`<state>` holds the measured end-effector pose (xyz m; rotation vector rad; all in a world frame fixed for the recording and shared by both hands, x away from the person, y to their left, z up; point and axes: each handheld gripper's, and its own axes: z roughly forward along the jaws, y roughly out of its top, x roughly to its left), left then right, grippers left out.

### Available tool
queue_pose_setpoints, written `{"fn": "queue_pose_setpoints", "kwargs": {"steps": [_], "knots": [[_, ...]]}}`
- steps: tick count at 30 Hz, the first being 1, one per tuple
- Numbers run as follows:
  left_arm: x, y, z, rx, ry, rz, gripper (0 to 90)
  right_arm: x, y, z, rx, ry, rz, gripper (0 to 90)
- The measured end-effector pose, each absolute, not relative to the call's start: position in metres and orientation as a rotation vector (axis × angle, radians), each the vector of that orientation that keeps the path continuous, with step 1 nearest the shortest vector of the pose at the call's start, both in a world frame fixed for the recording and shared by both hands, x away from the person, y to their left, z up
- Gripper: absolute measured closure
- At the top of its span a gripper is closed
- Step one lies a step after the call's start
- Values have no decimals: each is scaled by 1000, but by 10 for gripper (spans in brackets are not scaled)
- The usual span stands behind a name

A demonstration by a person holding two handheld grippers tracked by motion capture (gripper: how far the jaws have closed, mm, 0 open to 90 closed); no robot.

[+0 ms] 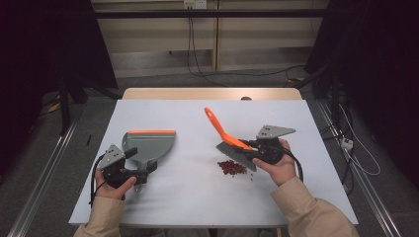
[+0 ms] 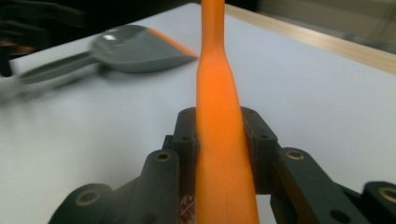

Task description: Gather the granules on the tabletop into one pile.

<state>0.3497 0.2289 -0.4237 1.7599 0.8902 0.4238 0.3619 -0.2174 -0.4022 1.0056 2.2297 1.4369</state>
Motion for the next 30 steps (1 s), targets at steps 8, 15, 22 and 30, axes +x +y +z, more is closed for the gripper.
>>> {"fn": "queue_pose_setpoints", "kwargs": {"steps": [8, 15, 22, 30], "knots": [[348, 228, -422, 1760, 883, 428, 49, 338, -238, -423, 1258, 1996, 1275, 710], [349, 227, -422, 1761, 881, 429, 49, 340, -231, -437, 1227, 2018, 1183, 710], [349, 228, -421, 1761, 881, 429, 49, 342, -206, -437, 1140, 2069, 1194, 710], [349, 228, -422, 1763, 880, 428, 49, 344, -206, -432, 1150, 2035, 1251, 710]]}}
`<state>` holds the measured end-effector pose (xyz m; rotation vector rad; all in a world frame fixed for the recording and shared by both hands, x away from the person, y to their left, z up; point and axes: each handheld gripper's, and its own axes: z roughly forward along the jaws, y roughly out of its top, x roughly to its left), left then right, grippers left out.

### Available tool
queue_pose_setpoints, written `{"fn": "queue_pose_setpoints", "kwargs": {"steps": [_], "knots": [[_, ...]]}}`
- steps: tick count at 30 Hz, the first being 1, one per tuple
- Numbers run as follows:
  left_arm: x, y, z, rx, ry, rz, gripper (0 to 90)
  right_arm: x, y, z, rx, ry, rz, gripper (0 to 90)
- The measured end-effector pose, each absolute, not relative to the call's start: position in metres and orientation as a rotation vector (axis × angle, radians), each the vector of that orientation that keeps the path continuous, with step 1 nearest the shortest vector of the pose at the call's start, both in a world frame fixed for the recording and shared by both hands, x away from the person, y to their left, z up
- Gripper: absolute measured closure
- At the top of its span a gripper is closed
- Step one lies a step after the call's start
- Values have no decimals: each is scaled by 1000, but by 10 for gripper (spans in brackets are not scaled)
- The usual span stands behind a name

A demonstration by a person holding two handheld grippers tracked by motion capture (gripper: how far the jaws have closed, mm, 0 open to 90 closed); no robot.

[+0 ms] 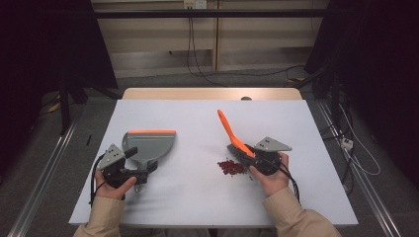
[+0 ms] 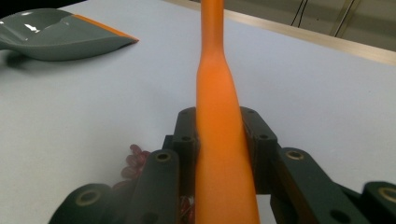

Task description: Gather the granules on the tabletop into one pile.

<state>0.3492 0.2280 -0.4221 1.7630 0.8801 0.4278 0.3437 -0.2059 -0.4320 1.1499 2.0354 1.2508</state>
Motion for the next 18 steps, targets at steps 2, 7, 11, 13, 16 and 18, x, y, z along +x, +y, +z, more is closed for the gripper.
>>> {"fn": "queue_pose_setpoints", "kwargs": {"steps": [2, 7, 11, 13, 16, 18], "knots": [[349, 228, -422, 1763, 880, 429, 49, 339, -206, -430, 1141, 2032, 1256, 710], [348, 227, -422, 1763, 880, 429, 49, 326, -212, -427, 1156, 1988, 1250, 710], [348, 225, -422, 1760, 881, 424, 49, 316, -211, -432, 1156, 1943, 1237, 710], [348, 225, -422, 1768, 878, 425, 49, 316, -208, -436, 1166, 1914, 1245, 710], [349, 225, -422, 1760, 880, 421, 49, 319, -202, -441, 1190, 1894, 1270, 710], [349, 226, -422, 1770, 877, 424, 49, 323, -198, -442, 1189, 1889, 1276, 710]]}}
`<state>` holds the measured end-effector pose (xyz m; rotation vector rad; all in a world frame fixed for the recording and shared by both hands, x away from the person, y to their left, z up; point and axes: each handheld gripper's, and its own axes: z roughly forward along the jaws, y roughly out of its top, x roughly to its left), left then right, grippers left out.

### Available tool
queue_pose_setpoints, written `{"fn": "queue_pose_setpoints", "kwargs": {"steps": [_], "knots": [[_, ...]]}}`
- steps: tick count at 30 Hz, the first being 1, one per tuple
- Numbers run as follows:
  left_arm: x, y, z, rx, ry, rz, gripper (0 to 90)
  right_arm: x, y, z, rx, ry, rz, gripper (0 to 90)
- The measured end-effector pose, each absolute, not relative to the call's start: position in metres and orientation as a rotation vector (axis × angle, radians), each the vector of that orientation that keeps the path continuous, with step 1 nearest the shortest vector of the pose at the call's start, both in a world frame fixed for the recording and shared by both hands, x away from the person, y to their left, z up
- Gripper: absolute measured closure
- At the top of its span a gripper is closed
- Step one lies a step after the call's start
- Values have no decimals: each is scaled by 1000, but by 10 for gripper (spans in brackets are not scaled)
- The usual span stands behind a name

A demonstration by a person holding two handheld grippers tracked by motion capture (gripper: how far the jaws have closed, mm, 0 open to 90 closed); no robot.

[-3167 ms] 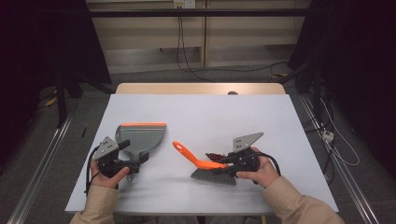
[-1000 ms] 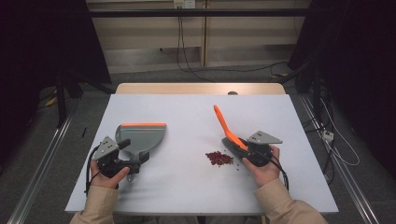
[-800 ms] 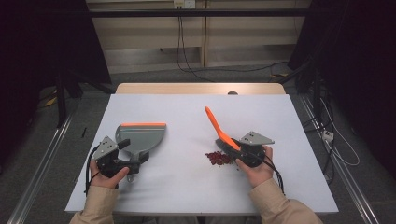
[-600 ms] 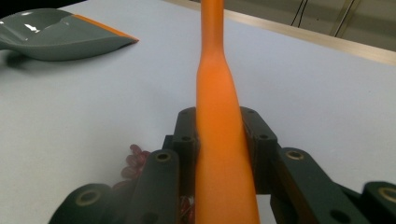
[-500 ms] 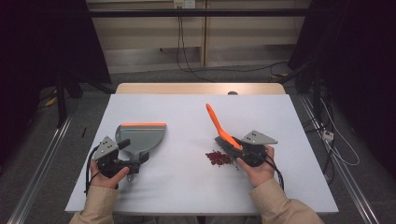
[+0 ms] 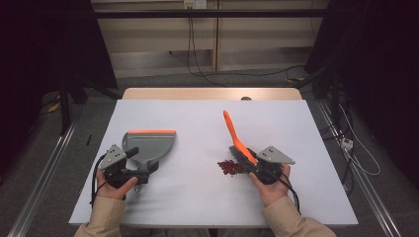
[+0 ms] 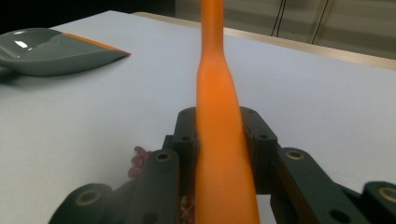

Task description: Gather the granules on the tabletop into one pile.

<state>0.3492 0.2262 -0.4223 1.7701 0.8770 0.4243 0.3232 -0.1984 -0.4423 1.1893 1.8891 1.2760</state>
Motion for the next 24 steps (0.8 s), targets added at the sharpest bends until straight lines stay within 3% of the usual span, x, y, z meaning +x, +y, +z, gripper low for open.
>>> {"fn": "queue_pose_setpoints", "kwargs": {"steps": [12, 24], "knots": [[349, 228, -423, 1771, 879, 422, 49, 342, -184, -434, 1157, 1897, 1320, 710], [348, 226, -422, 1768, 879, 418, 51, 315, -193, -433, 1155, 1882, 1371, 710]]}}
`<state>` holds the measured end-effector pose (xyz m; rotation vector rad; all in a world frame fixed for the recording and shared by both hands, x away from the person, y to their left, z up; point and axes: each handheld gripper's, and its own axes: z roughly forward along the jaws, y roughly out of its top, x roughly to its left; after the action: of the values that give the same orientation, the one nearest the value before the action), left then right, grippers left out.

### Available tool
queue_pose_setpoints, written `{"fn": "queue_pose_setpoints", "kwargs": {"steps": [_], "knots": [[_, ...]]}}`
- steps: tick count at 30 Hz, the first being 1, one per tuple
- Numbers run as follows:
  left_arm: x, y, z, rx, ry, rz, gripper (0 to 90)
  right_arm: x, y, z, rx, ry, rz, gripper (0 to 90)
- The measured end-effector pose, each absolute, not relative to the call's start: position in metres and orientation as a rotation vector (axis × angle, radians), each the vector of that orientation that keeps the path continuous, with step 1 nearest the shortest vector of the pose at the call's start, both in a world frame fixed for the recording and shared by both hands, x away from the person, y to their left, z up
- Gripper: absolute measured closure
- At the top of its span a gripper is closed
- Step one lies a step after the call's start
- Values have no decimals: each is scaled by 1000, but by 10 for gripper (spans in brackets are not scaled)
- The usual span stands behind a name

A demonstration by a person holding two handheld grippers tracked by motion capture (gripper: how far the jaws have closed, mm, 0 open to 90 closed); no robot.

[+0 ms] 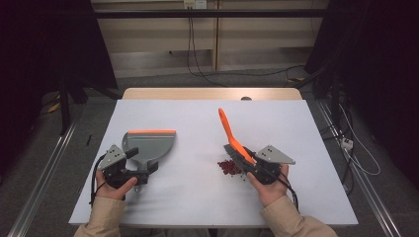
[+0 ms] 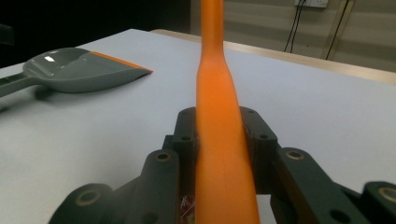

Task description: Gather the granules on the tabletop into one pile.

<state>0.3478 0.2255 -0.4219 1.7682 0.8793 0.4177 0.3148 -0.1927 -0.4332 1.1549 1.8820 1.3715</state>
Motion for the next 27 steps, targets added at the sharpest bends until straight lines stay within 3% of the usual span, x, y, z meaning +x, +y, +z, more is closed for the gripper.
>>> {"fn": "queue_pose_setpoints", "kwargs": {"steps": [12, 27], "knots": [[349, 227, -423, 1775, 878, 411, 51, 330, -169, -446, 1124, 1860, 1358, 710], [348, 232, -419, 1824, 937, 400, 54, 347, -197, -422, 1178, 1874, 1389, 710]]}}
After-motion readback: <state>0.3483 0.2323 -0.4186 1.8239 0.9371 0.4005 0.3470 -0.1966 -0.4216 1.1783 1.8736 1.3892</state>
